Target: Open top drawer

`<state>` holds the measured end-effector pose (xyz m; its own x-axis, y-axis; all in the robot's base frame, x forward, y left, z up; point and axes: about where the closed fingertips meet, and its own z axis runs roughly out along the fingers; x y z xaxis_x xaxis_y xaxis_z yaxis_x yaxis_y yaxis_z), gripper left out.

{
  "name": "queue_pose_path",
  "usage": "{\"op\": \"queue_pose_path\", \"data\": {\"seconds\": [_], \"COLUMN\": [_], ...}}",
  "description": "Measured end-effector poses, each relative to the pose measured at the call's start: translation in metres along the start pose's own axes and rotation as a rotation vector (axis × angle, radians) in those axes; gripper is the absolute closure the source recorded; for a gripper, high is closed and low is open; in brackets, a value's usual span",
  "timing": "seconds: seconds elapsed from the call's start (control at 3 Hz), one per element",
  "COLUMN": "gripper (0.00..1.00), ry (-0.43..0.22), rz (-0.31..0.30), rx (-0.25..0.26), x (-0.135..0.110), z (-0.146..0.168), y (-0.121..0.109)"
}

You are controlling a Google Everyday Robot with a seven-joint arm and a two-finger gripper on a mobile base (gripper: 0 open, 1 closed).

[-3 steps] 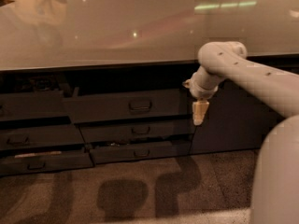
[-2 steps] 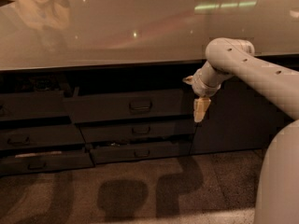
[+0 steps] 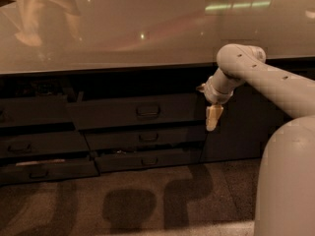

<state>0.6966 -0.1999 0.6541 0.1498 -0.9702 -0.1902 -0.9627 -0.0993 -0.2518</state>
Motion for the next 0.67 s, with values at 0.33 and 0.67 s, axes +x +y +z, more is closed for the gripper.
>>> {"op": "queue_pose_path", "data": {"seconds": [0.33,0.67], "gripper": [0.0,0.08], "ry": [0.0,0.0], "rz": [0.0,0.0], "rx": [0.0,0.0], "x": [0.0,0.0], "z": [0.0,0.0001], "y": [0.0,0.0]}}
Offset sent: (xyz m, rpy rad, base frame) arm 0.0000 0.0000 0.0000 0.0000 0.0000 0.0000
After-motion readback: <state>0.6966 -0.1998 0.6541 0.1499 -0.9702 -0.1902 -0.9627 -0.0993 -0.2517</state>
